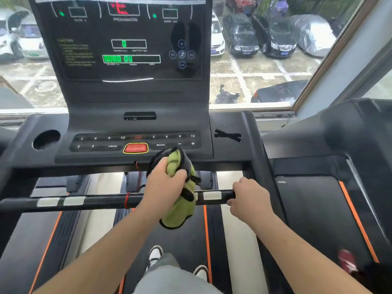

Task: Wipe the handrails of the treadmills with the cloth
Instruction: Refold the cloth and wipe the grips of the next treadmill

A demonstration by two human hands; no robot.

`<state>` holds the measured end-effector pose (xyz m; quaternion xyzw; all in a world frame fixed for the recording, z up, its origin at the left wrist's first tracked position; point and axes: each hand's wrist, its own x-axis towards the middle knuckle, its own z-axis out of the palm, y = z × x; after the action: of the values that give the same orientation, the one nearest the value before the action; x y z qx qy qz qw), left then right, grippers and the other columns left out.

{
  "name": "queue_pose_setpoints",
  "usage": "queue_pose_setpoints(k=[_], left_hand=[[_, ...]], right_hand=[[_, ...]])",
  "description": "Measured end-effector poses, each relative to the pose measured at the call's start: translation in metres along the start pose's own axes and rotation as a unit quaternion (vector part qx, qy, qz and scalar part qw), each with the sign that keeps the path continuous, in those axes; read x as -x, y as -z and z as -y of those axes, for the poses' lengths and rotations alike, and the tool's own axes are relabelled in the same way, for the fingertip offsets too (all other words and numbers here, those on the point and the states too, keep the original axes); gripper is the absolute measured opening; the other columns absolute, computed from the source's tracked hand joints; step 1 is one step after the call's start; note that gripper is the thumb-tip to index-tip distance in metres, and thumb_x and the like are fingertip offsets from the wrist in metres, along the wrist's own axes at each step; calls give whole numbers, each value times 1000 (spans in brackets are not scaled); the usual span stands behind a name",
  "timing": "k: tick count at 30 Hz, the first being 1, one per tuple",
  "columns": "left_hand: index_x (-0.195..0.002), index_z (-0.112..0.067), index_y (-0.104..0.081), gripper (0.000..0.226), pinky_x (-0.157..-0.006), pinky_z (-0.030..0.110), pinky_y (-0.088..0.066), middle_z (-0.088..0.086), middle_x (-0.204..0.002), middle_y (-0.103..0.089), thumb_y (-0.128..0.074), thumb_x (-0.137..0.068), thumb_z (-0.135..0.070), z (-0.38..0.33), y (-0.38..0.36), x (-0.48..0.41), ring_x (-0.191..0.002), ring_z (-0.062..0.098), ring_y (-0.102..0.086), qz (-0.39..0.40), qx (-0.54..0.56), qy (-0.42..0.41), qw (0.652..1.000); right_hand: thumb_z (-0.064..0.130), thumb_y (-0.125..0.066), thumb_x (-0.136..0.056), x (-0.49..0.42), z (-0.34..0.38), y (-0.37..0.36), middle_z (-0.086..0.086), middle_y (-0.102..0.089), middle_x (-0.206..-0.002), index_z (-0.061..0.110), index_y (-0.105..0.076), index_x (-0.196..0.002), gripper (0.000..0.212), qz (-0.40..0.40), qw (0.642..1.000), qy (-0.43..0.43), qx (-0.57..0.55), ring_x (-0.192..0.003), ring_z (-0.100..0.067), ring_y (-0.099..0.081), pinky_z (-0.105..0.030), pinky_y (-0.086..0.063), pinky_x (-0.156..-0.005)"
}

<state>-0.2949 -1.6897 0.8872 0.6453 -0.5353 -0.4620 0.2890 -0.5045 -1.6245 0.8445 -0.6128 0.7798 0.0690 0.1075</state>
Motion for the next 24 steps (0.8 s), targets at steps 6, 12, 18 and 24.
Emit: queue_pose_setpoints(k=[6, 12, 18, 24], left_hand=[[-107, -20, -46, 20, -82, 42, -48, 9, -113, -65, -52, -91, -29, 28, -71, -5, -103, 40, -62, 87, -320, -74, 941], [-110, -29, -51, 28, -79, 40, -48, -3, -105, -62, -54, -83, -21, 14, -100, 17, -96, 26, -59, 196, -232, -167, 938], [-92, -32, -41, 19, -68, 37, -36, -6, -86, -58, -55, -80, -34, 48, -30, -9, -88, 26, -58, 66, -390, -215, 893], [-98, -22, -46, 14, -72, 38, -42, 2, -94, -63, -56, -89, -24, 7, -78, -6, -90, 29, -58, 140, -270, -138, 942]], right_hand=[[40, -62, -93, -2, -2, 2, 6, -51, -102, 22, -60, -104, 21, 7, 1000, -3, -1, -102, -17, -54, -30, -42, -67], [30, -68, -84, -4, -17, 18, 7, -62, -88, 23, -57, -83, 13, 62, 994, -39, -83, -90, -20, -64, -29, -48, -64], [40, -72, -92, -5, -50, 37, 13, -73, -110, 26, -75, -117, 28, 8, 942, -72, -327, -102, -6, -66, -27, -52, -94], [30, -74, -91, -30, -66, 52, 7, -62, -127, 23, -63, -136, 48, -108, 902, -121, -401, -118, -12, -59, -38, -49, -108]])
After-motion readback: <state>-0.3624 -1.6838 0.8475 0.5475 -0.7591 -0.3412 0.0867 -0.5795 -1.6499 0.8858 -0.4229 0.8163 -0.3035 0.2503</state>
